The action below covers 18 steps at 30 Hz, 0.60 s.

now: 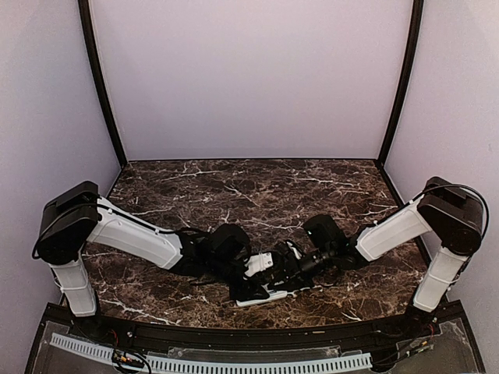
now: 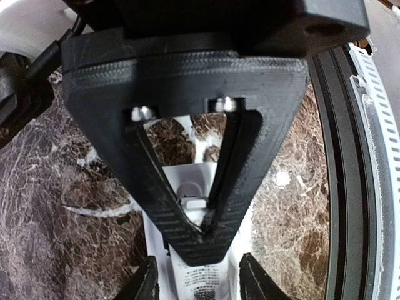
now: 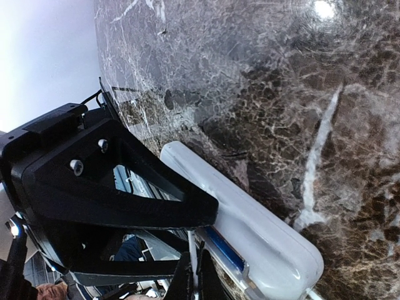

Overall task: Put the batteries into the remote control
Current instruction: Load the battery cover onto the remote control without the battery cover.

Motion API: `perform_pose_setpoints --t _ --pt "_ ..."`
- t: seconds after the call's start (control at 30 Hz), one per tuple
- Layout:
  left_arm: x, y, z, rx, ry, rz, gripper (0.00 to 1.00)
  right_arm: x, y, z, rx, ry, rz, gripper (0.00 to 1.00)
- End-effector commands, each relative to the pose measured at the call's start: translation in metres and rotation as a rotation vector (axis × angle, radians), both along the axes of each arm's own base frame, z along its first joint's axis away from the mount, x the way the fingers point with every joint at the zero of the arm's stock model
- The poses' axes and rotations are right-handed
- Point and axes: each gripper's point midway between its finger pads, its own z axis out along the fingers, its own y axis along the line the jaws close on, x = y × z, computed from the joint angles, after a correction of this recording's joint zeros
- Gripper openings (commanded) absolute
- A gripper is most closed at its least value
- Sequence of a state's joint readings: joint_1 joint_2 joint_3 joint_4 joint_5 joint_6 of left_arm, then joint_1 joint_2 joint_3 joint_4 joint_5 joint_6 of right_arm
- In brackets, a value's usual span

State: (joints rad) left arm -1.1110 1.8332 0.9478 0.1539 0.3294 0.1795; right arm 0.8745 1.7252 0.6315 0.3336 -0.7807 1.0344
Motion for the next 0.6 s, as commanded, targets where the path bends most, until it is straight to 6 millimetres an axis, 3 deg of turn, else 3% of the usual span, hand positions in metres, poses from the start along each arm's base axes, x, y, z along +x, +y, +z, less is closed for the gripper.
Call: perform_pose_setpoints --t 0.0,0.2,0.43,0.57 --pt "-0.0071 0.0035 -0.007 0.035 0.013 -0.02 0.43 -0.0023 -0.0016 -0.0114 -0.033 0.0 -0.014 0.0" --pt "-0.0058 0.0035 -0.0078 0.037 0.009 -0.011 0.37 -0.0021 -0.0012 -0.0104 -0.03 -0.002 -0.013 0.0" --pt "-0.0027 0.0 -0.003 0.028 -0.003 -0.002 0.41 -0.0021 -0.0016 -0.0113 -0.033 -0.002 -0.014 0.0" --pt "-0.0003 -0.0014 -0.0012 0.024 -0.014 0.003 0.38 -0.0017 -0.0013 -0.0106 -0.032 -0.004 -0.015 0.0"
